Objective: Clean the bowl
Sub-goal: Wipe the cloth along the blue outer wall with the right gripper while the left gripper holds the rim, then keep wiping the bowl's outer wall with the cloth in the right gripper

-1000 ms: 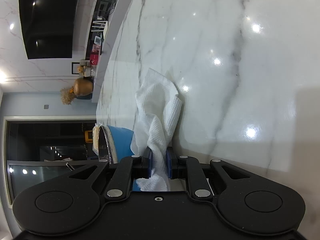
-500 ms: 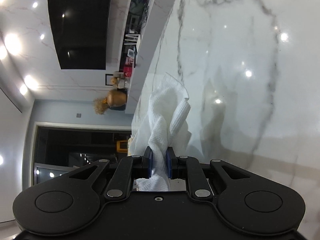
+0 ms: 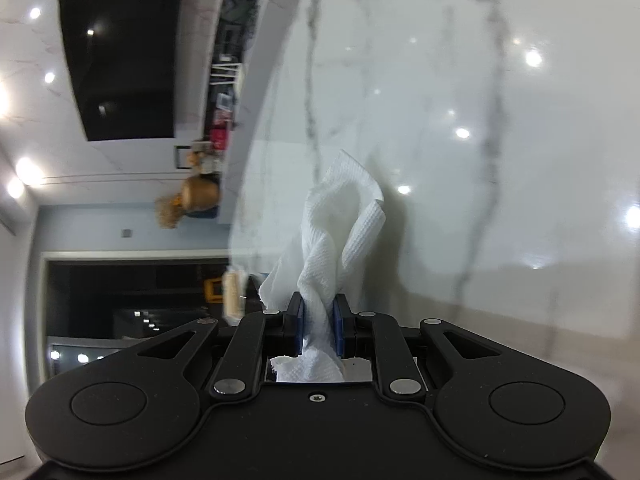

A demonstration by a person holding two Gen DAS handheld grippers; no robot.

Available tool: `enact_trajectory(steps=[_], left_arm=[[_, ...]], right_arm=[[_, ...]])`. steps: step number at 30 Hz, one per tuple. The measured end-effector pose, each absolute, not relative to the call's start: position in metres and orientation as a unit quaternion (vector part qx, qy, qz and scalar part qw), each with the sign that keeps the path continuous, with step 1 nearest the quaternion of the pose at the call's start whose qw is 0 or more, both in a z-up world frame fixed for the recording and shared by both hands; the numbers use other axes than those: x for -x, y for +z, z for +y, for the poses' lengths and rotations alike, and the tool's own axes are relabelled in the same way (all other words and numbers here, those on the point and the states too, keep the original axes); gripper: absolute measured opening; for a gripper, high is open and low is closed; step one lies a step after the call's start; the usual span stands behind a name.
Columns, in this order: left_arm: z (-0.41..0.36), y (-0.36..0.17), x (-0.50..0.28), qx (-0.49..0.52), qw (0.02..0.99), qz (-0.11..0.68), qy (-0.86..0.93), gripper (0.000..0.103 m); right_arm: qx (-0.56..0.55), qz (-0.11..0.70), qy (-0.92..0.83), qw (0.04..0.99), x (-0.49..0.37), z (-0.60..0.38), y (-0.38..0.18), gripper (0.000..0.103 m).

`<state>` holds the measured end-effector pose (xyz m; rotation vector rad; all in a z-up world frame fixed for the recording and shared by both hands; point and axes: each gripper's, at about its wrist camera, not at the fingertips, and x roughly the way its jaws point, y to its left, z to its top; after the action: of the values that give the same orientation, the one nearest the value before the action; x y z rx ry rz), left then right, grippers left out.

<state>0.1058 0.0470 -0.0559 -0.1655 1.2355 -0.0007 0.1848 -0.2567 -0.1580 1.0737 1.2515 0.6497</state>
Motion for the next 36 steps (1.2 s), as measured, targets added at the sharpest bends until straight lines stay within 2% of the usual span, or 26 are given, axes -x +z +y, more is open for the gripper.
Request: enact_trajectory(steps=[6,10,13,18,21,26,31,36], left_arm=[[0.049,-0.060,-0.106,0.108,0.806,0.582,0.003,0.017],[0.050,-0.064,-0.098,0.148,0.789,0.595,0.024,0.029],[0.048,-0.064,-0.095,0.158,0.786,0.597,0.032,0.029],[0.046,-0.063,-0.092,0.154,0.787,0.596,0.029,0.029],[0.045,-0.060,-0.092,0.141,0.791,0.595,0.022,0.020],[0.048,-0.057,-0.094,0.116,0.793,0.598,0.007,0.016],[0.054,-0.055,-0.095,0.102,0.794,0.600,-0.004,0.014],[0.052,-0.054,-0.096,0.092,0.797,0.597,-0.008,0.015]], right_arm=[[-0.439,0.569,0.270,0.640,-0.180,-0.251,-0.168,0.014],[-0.430,0.571,0.269,0.645,-0.177,-0.249,-0.169,0.014],[-0.430,0.571,0.269,0.645,-0.176,-0.248,-0.169,0.014],[-0.426,0.572,0.269,0.647,-0.176,-0.248,-0.167,0.014],[-0.425,0.572,0.269,0.648,-0.176,-0.248,-0.165,0.014],[-0.448,0.541,0.286,0.652,-0.180,-0.254,-0.155,0.014],[-0.495,0.492,0.322,0.640,-0.182,-0.265,-0.148,0.014],[-0.487,0.503,0.326,0.635,-0.183,-0.263,-0.151,0.014]])
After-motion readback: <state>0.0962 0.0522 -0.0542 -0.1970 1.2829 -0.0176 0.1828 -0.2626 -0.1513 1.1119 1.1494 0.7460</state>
